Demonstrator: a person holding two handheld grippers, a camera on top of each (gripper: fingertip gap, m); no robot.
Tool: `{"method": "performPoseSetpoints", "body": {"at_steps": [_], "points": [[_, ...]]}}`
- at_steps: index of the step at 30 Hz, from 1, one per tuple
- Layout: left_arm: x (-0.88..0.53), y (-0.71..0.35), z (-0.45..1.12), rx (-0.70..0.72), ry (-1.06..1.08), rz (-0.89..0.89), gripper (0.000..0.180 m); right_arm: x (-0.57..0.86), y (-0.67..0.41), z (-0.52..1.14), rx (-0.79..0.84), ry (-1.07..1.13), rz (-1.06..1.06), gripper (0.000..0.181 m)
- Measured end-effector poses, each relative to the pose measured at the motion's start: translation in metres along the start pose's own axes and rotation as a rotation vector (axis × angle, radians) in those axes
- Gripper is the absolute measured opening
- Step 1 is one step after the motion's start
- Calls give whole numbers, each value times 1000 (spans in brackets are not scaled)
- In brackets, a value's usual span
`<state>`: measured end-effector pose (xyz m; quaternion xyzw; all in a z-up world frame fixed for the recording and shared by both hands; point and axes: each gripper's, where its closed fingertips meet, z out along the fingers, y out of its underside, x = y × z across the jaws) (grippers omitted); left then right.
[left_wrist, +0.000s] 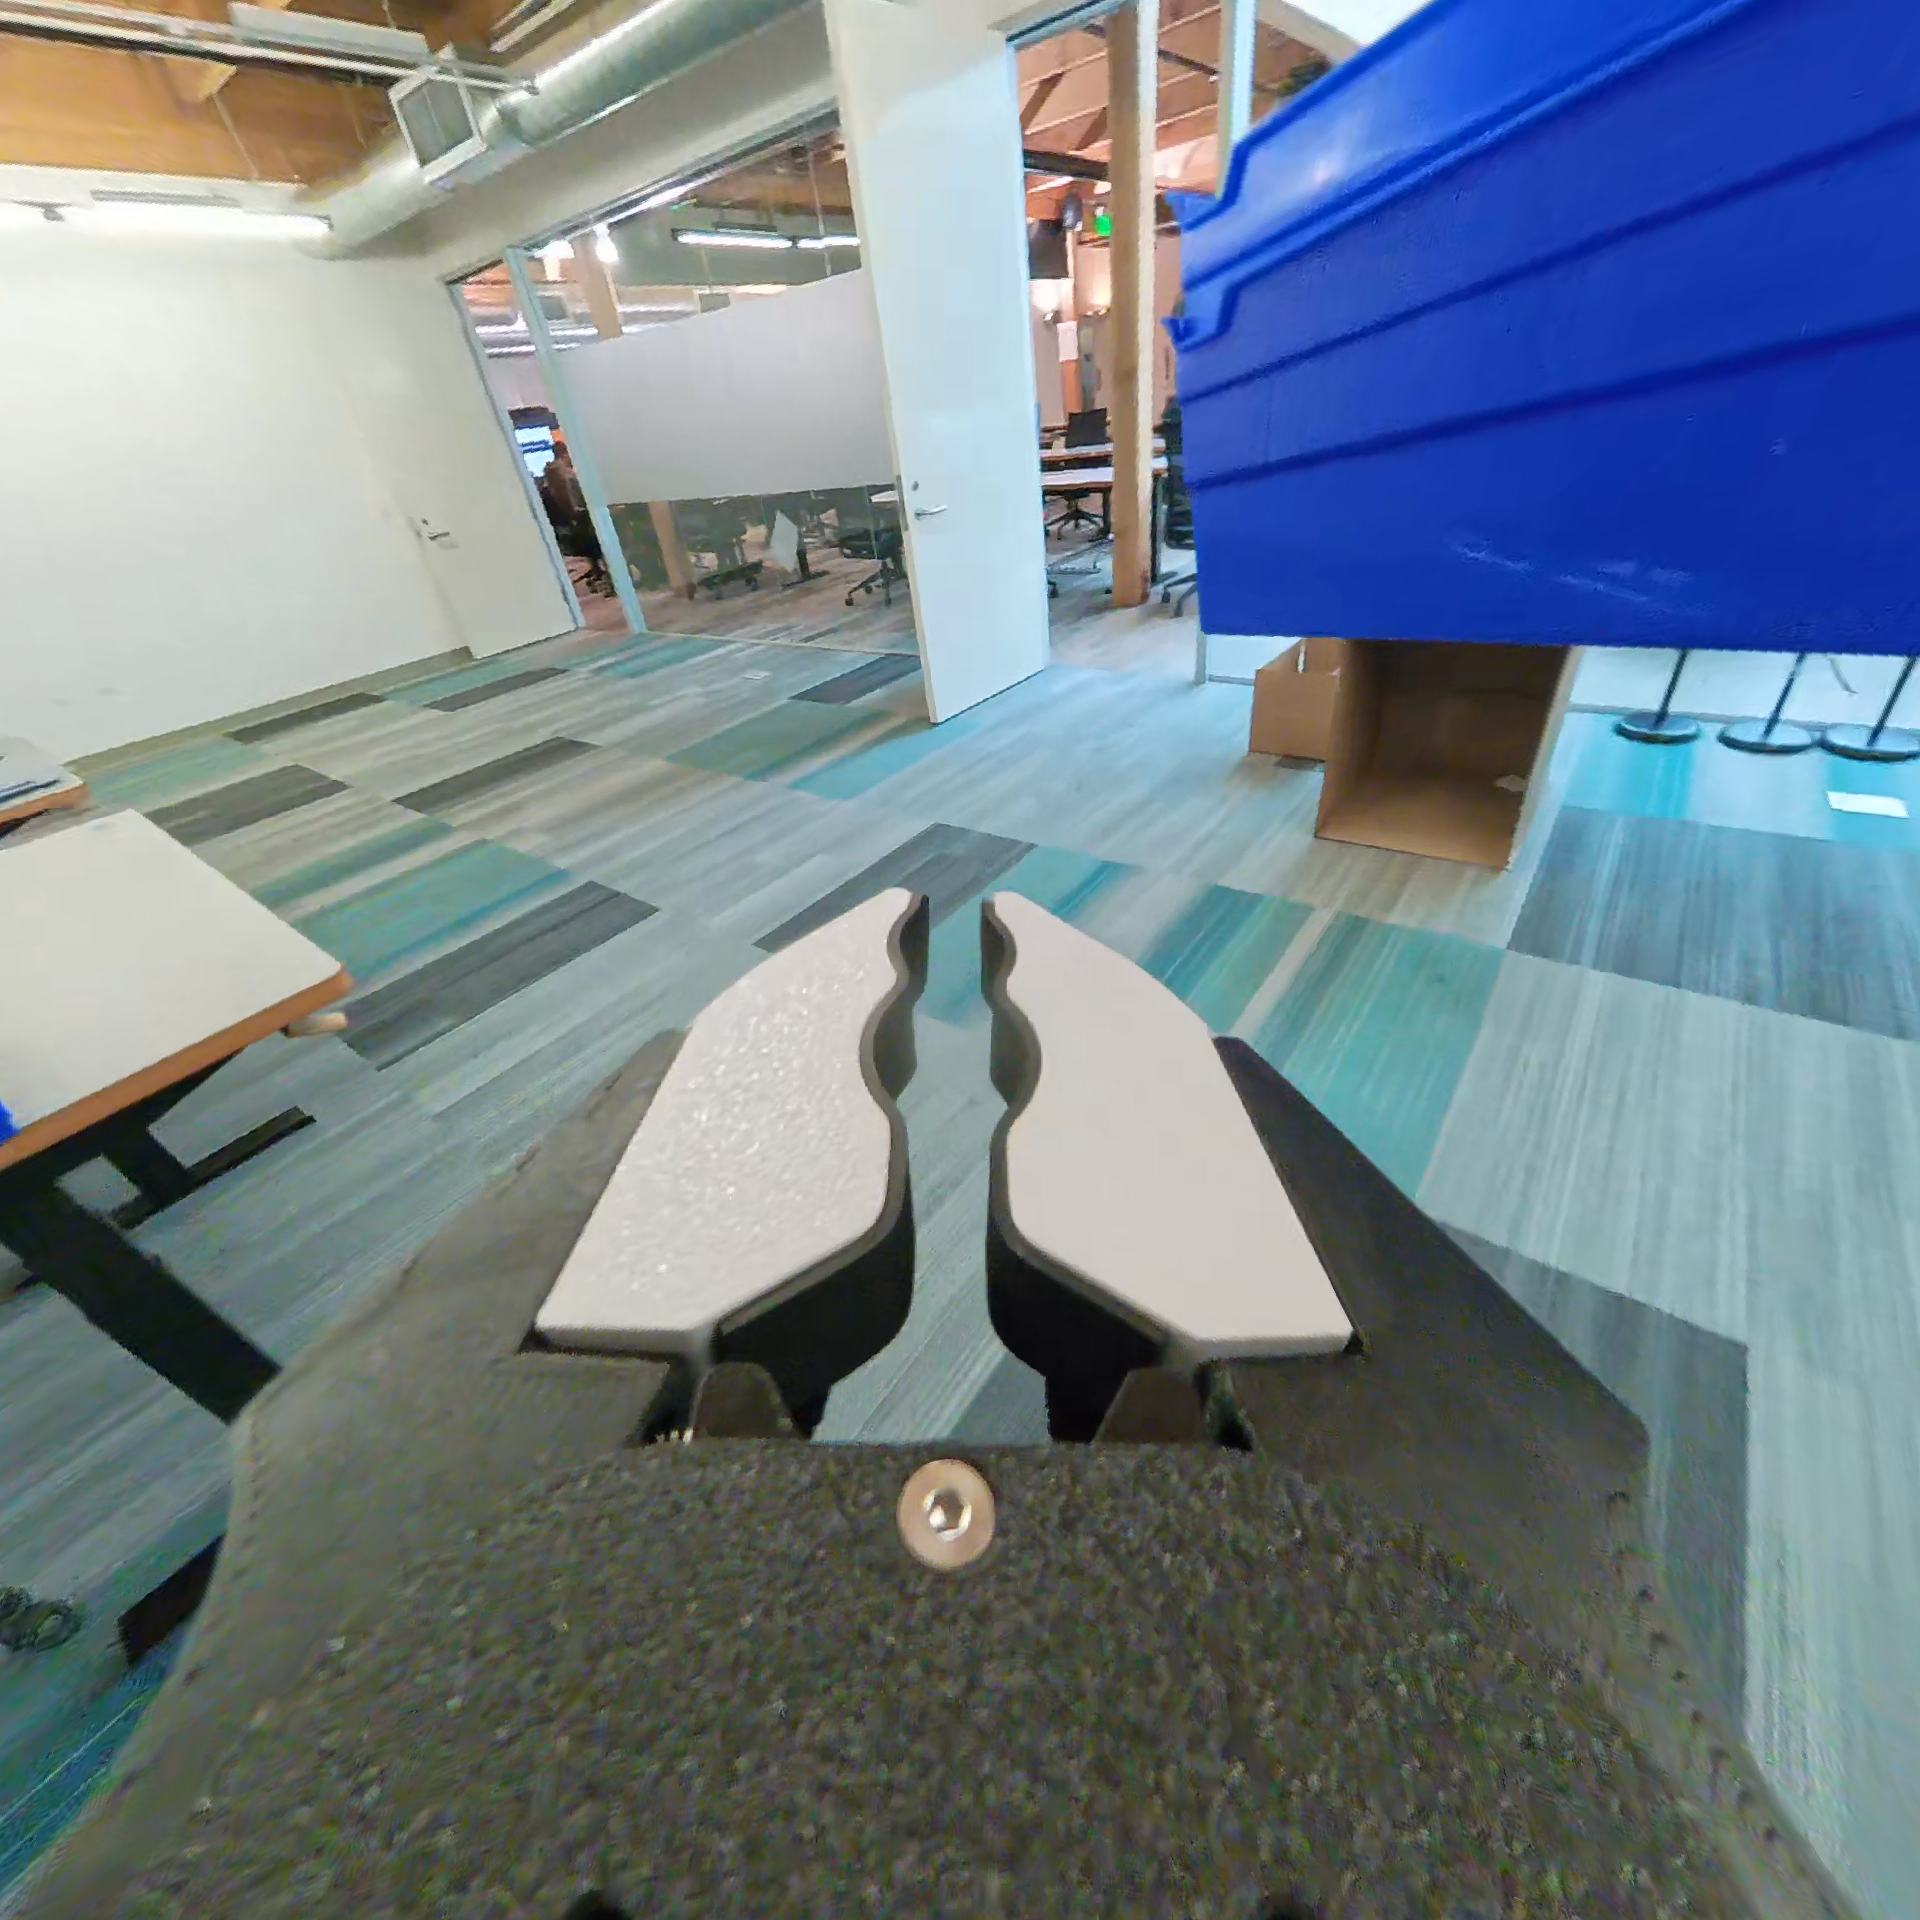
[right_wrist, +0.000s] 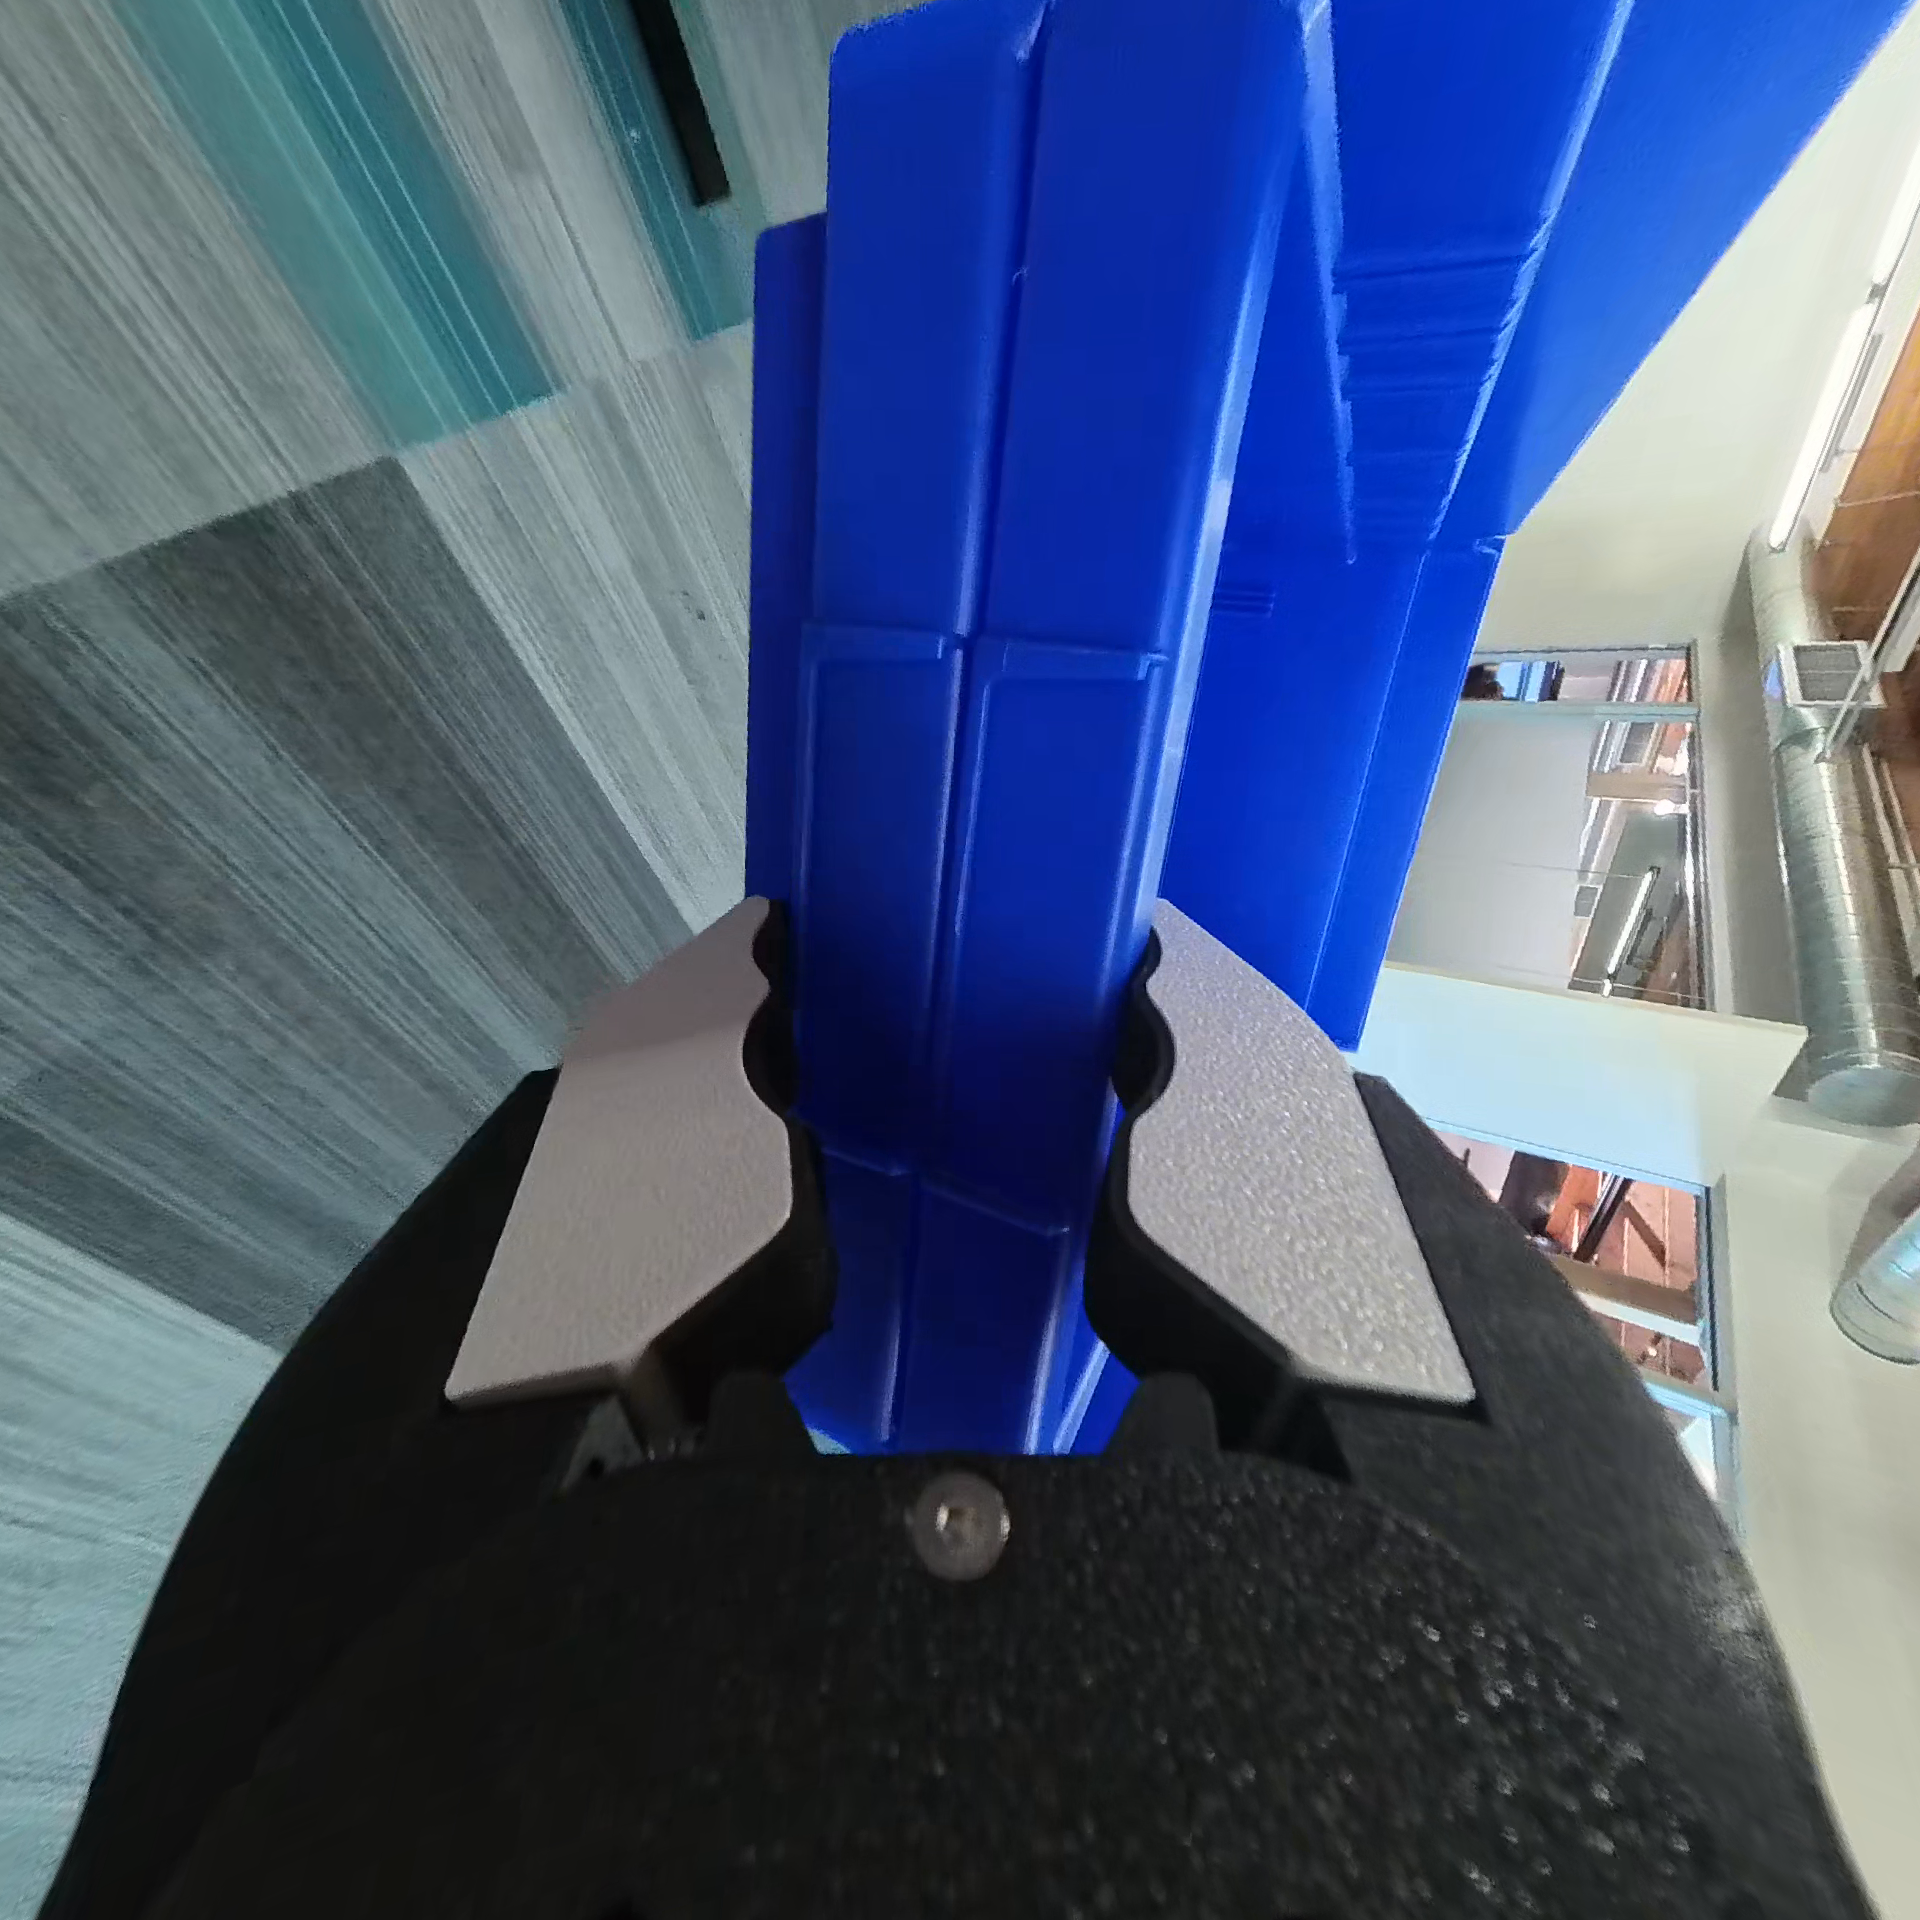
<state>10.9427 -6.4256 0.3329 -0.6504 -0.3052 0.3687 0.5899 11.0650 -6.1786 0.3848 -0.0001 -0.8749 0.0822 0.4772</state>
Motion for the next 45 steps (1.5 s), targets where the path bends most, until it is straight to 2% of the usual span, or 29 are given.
{"method": "performPoseSetpoints", "body": {"at_steps": [5,11,23,33,45], "points": [[-11,13,141,-19,0,-32,0,71,89,106,-10,-6,-3,60],[-17,27,350,5,73,-42,0,162,192,238,-73,7,8,60],[22,-49,777,96,315,18,0,343,441,460,-187,18,144,60],[40,-27,1112,43,232,-32,0,510,688,660,-195,36,134,60],[15,0,1513,1,209,-38,0,720,914,923,-225,53,76,60]]}}
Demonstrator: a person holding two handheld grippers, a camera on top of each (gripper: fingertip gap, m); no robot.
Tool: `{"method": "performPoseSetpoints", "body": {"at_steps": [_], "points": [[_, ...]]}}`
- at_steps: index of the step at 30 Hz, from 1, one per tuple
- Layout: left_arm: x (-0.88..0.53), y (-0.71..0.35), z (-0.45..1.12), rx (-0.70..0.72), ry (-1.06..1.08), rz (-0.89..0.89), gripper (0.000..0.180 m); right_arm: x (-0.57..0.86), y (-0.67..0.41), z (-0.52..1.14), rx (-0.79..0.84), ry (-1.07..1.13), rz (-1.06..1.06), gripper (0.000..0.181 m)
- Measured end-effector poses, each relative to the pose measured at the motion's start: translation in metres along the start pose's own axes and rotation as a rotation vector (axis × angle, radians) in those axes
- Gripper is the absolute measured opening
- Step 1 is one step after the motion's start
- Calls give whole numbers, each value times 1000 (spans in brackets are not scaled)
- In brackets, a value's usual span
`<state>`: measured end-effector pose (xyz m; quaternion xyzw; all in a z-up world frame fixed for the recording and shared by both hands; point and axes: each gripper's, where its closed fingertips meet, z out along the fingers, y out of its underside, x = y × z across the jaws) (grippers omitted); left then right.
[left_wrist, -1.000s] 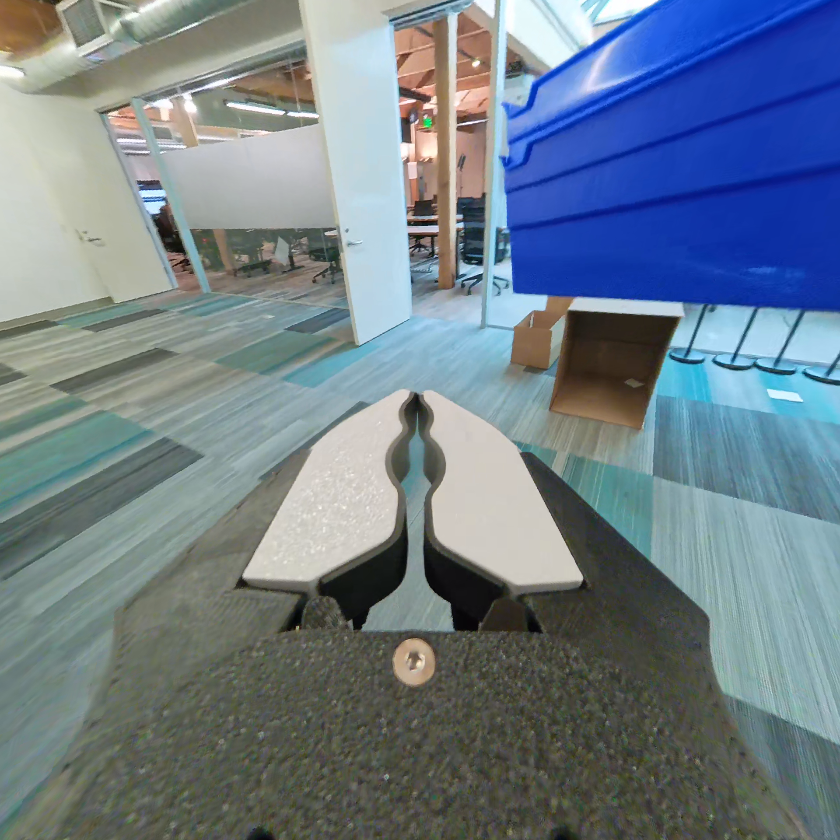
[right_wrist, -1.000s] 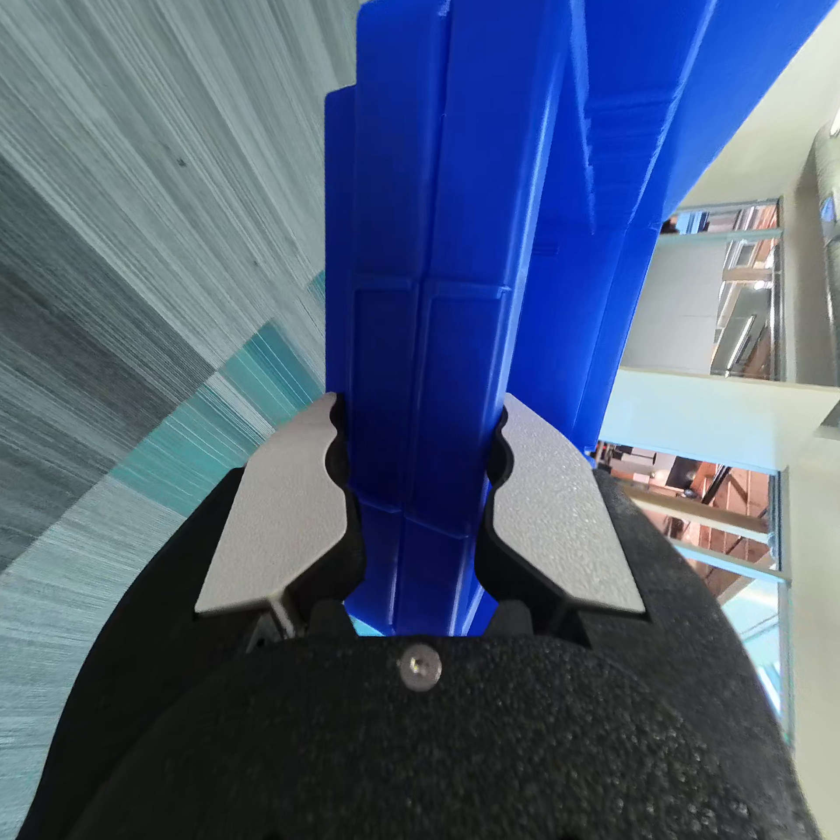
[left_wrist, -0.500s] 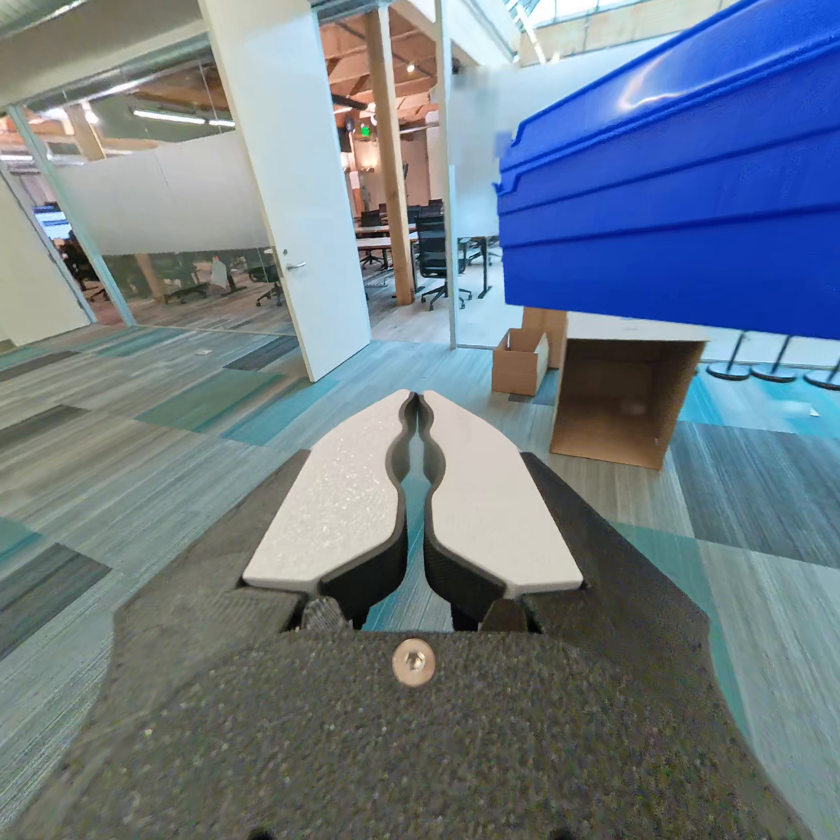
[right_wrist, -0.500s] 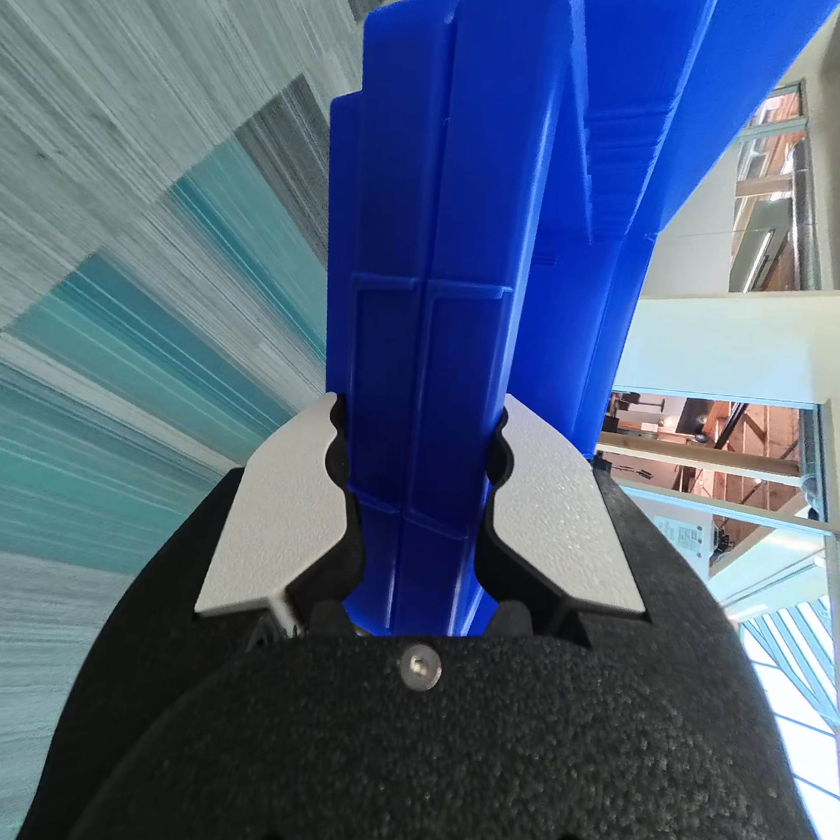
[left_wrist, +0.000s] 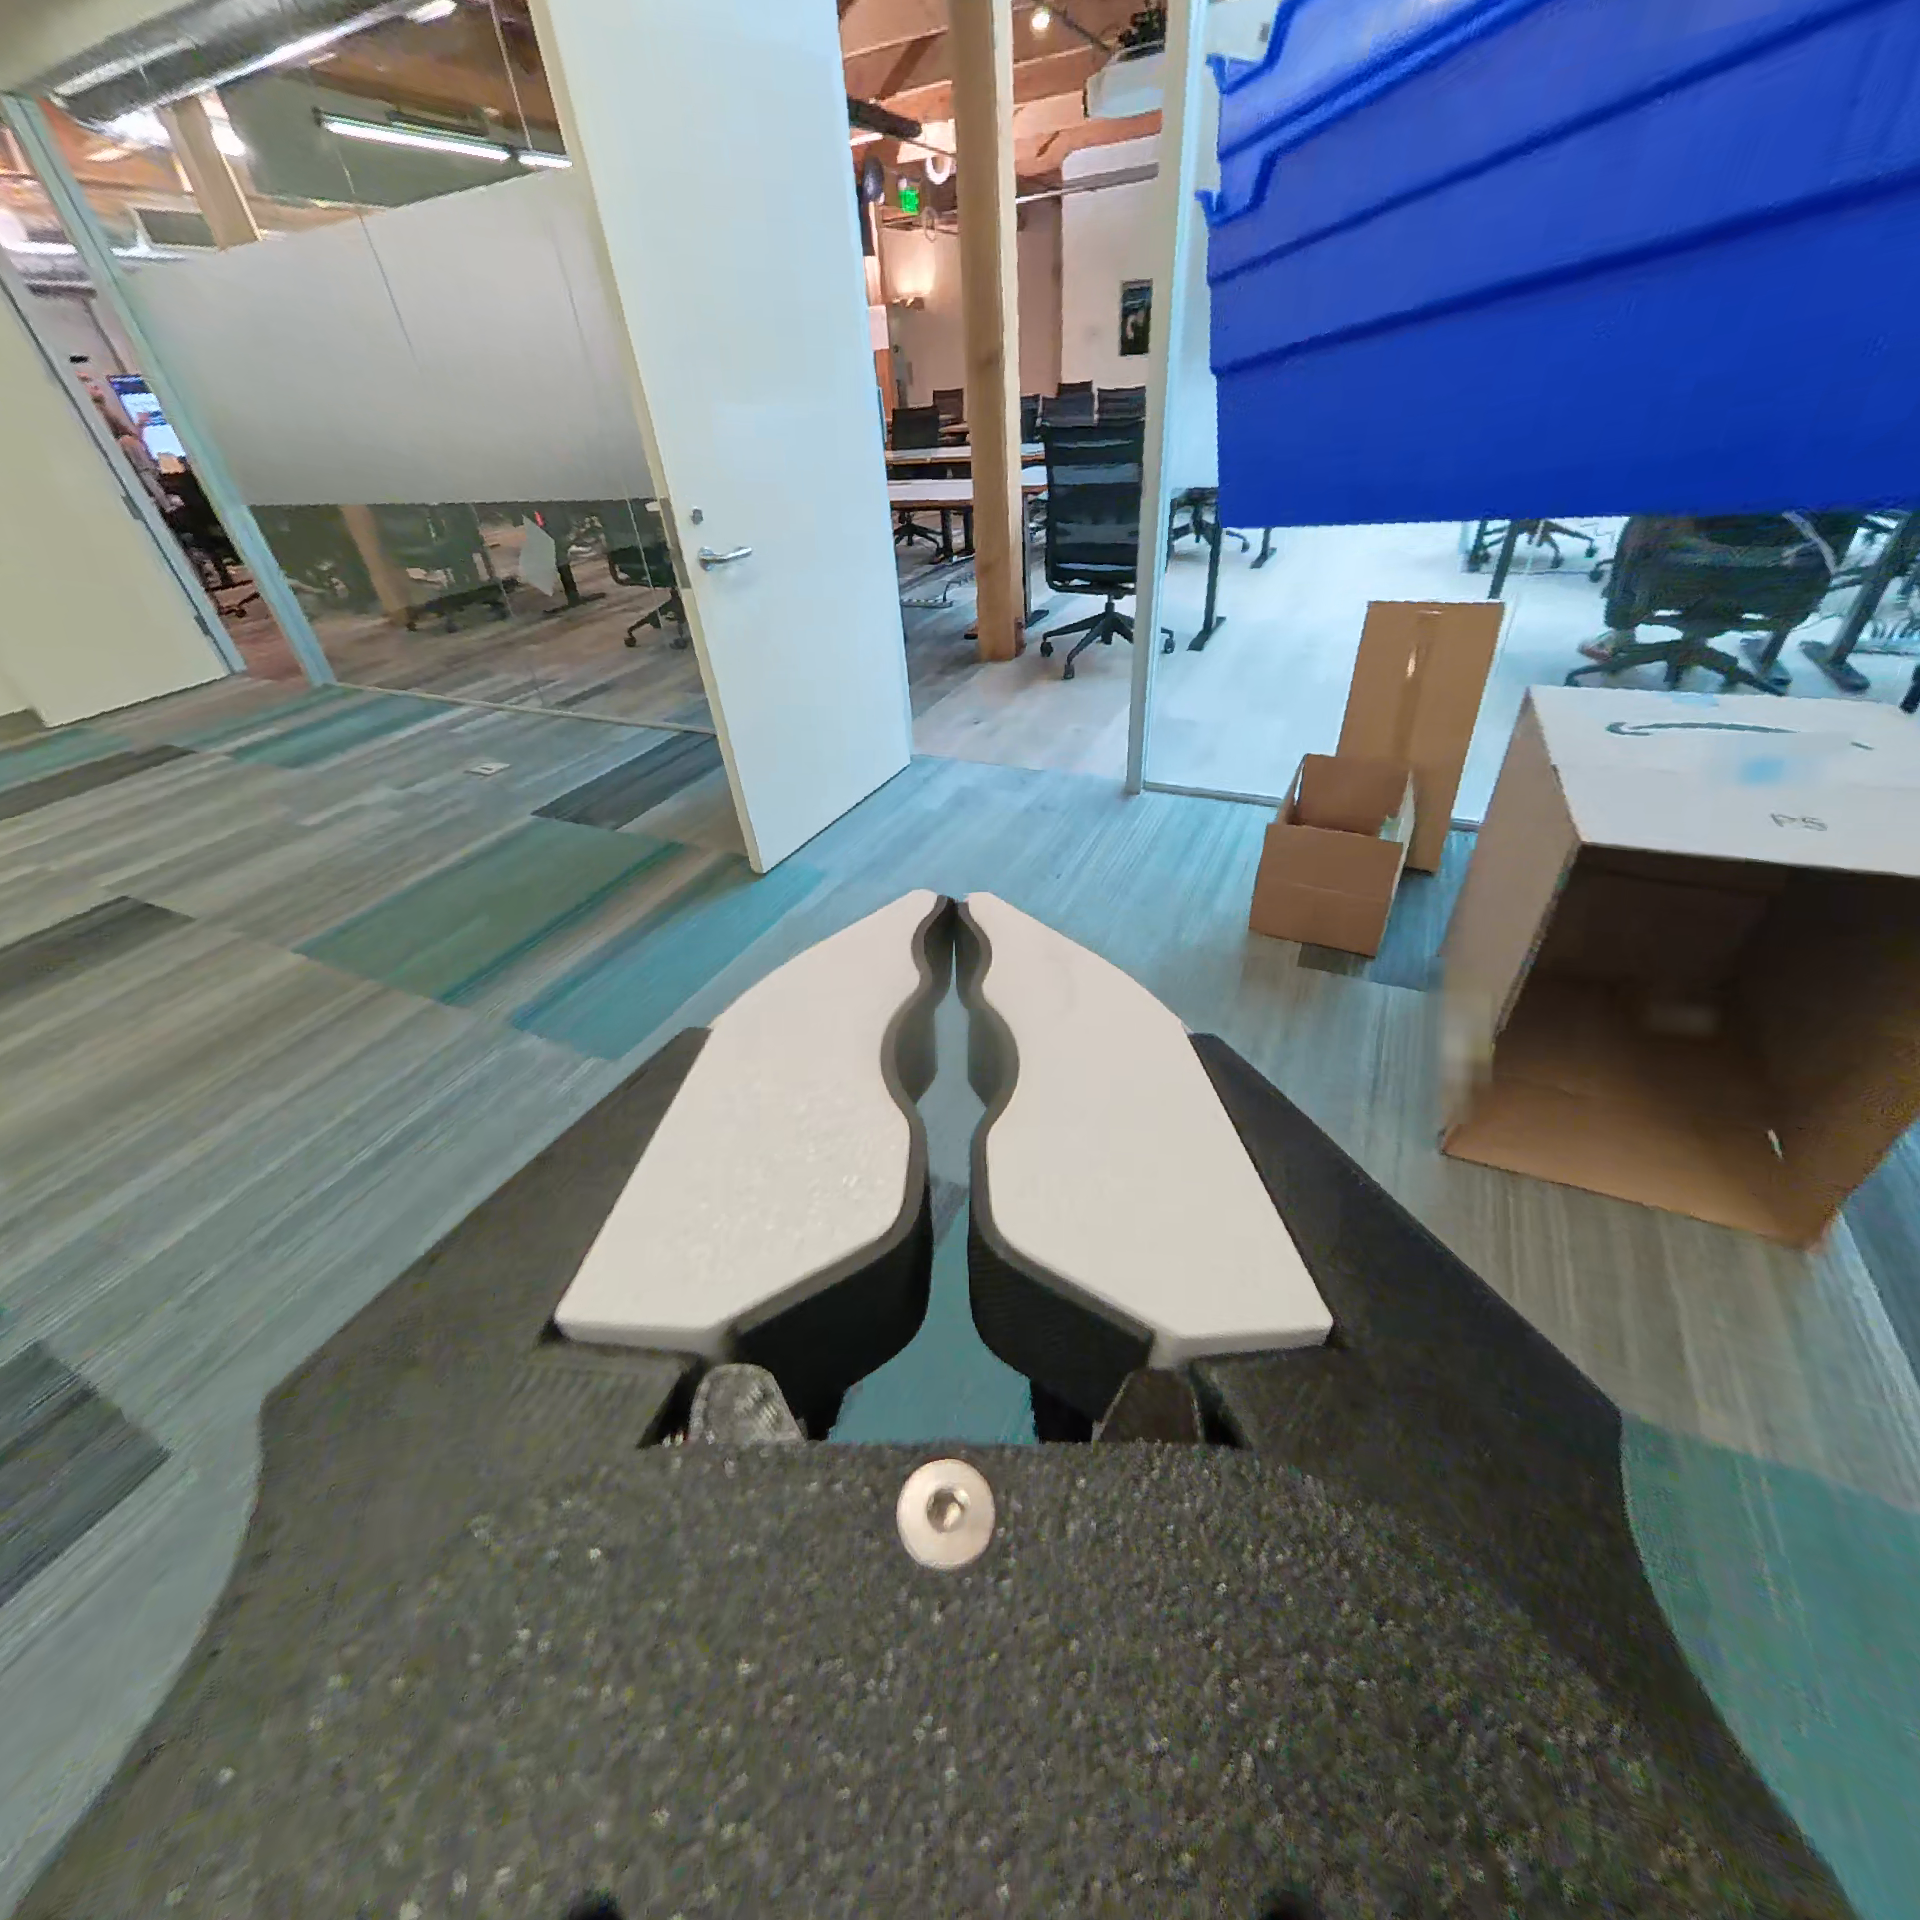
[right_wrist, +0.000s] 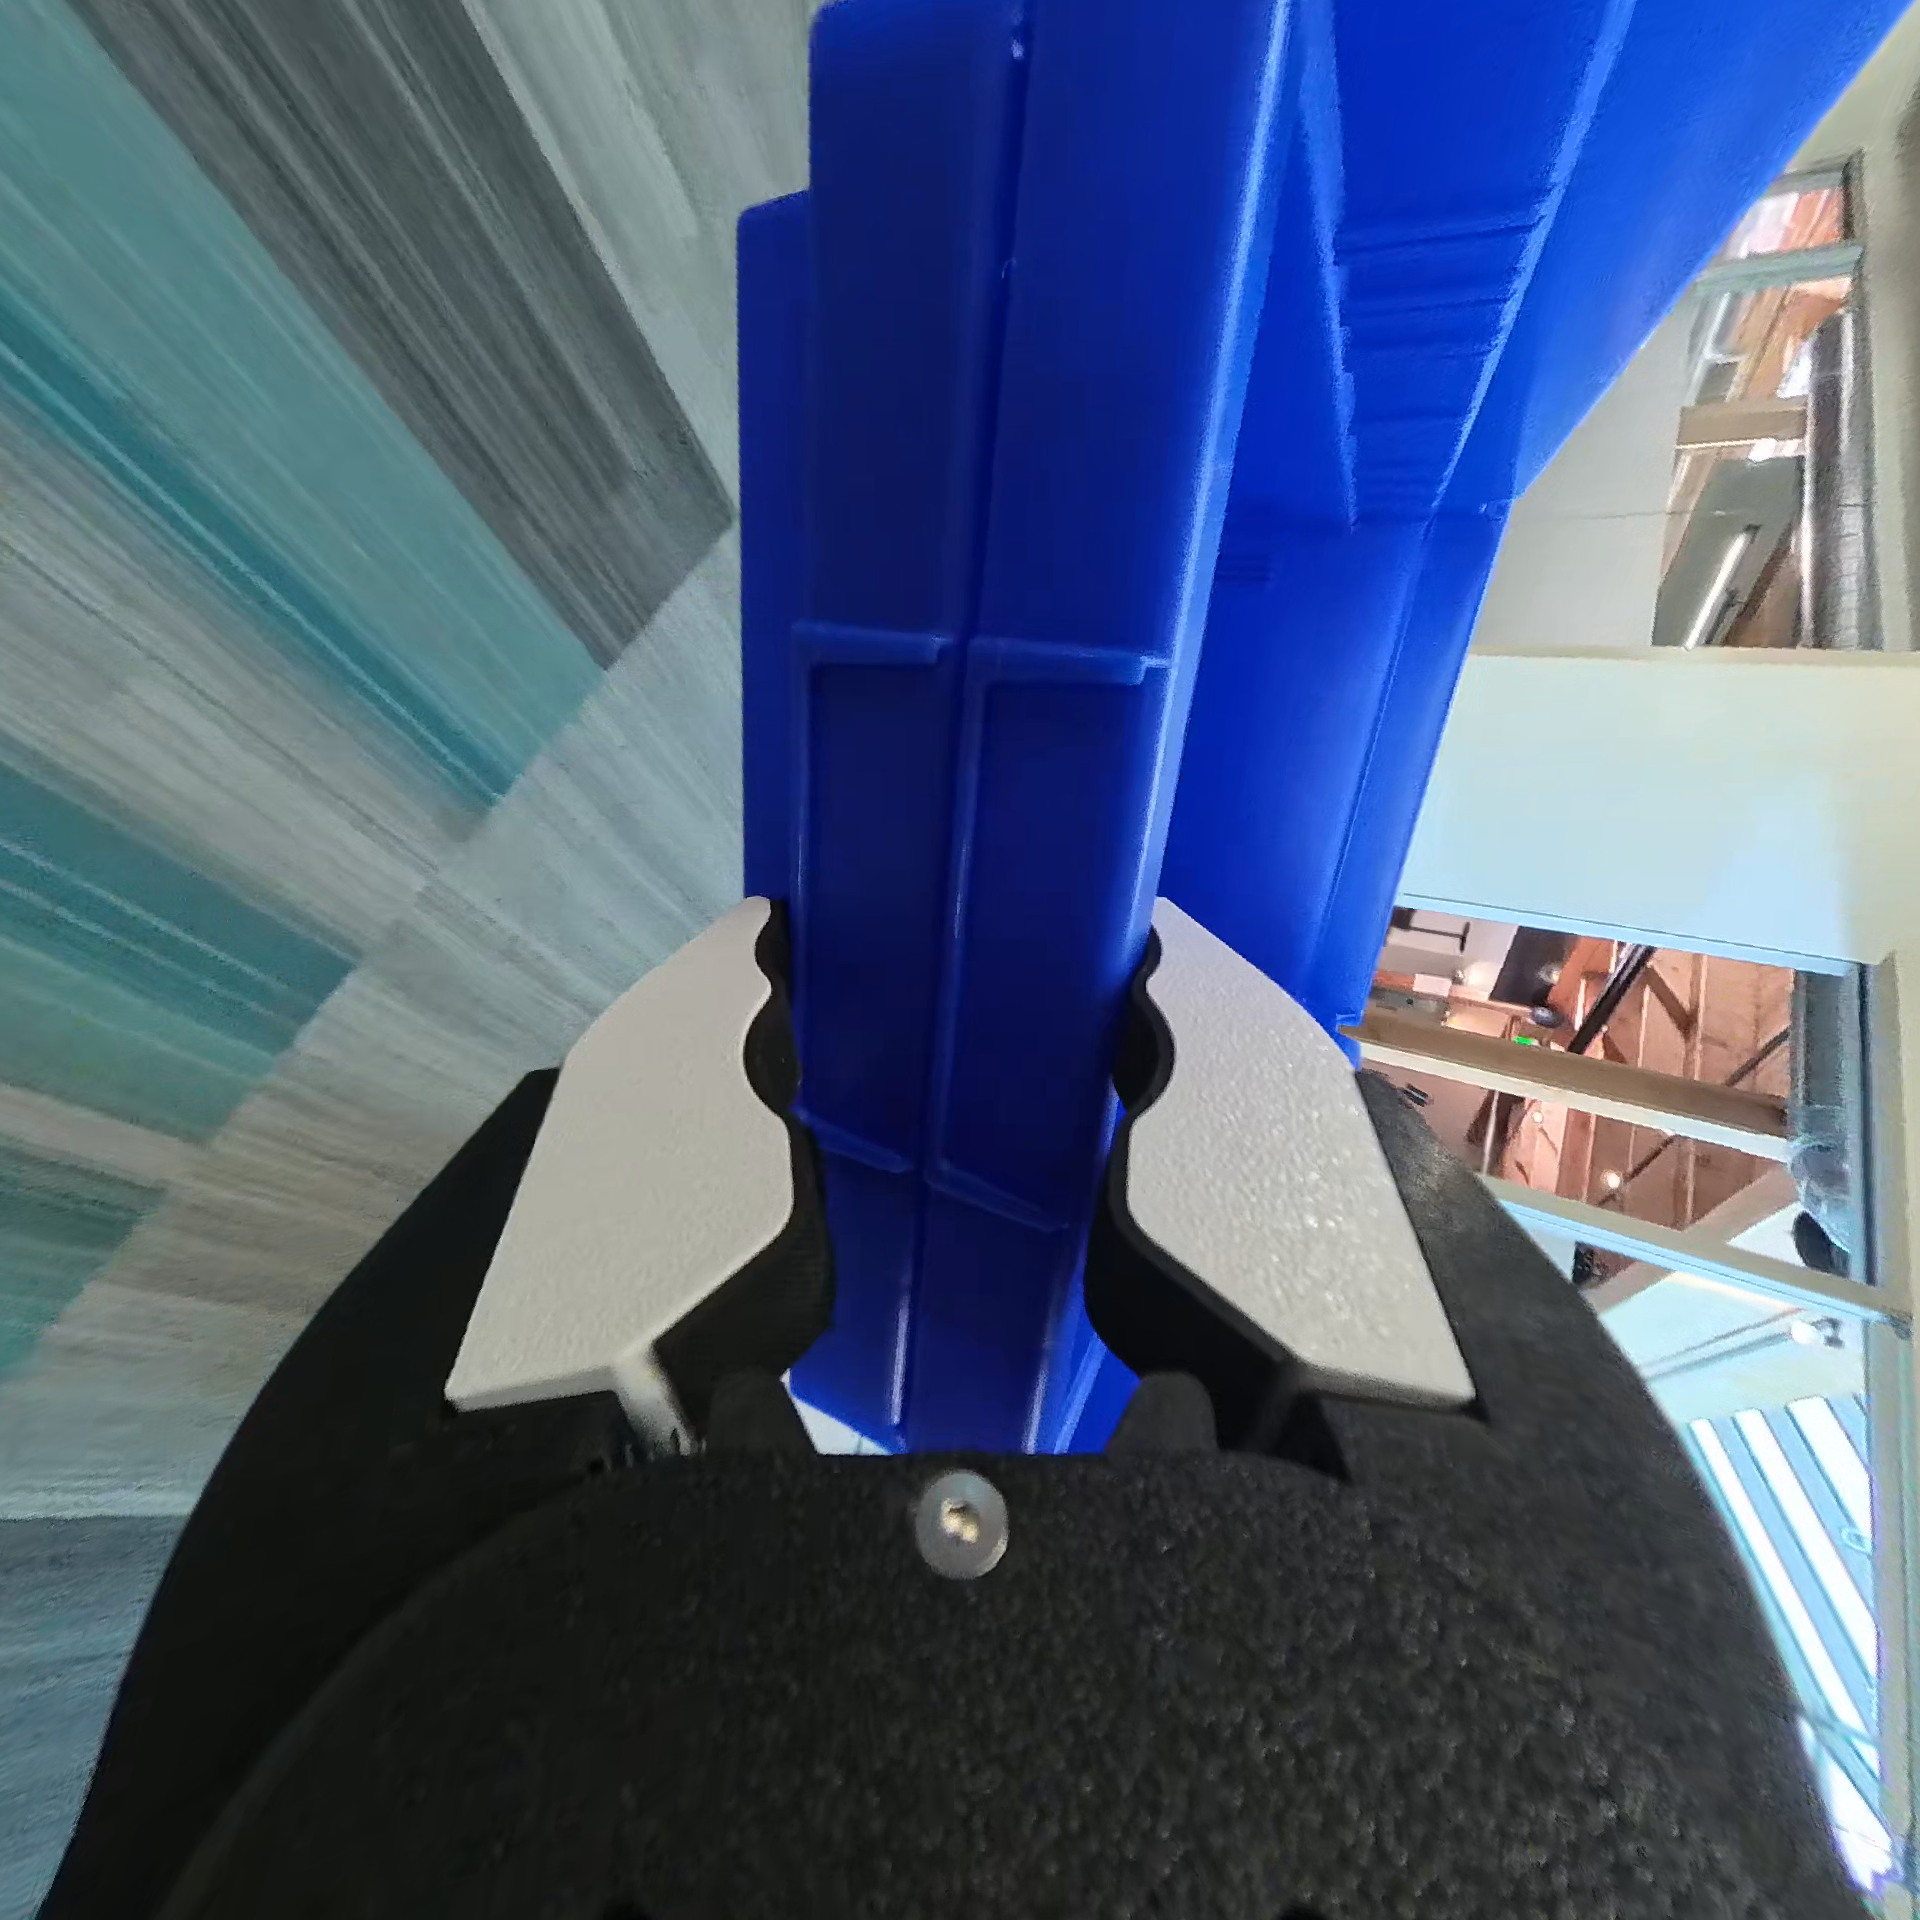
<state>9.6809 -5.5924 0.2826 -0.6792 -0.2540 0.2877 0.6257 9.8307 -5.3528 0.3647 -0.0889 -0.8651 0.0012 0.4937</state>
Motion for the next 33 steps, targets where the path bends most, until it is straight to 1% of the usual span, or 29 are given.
{"method": "performPoseSetpoints", "body": {"at_steps": [4,7,10,14,19,22,28,33], "points": [[-28,-24,157,30,68,-17,0,74,47,99,-27,-4,32,60],[-38,-60,268,63,130,28,0,125,83,160,-43,-6,51,60],[-45,-89,369,85,176,29,0,170,129,224,-59,-7,82,60],[-49,-88,495,91,199,53,0,211,195,317,-67,-2,111,60],[-60,-60,651,58,172,21,0,273,299,450,-66,16,104,59],[-75,-60,748,27,129,12,0,326,364,527,-58,9,107,60],[-111,-90,928,49,56,23,0,434,464,670,-62,-6,99,59],[-136,-72,1090,28,43,34,0,500,541,784,-71,-8,92,59]]}}
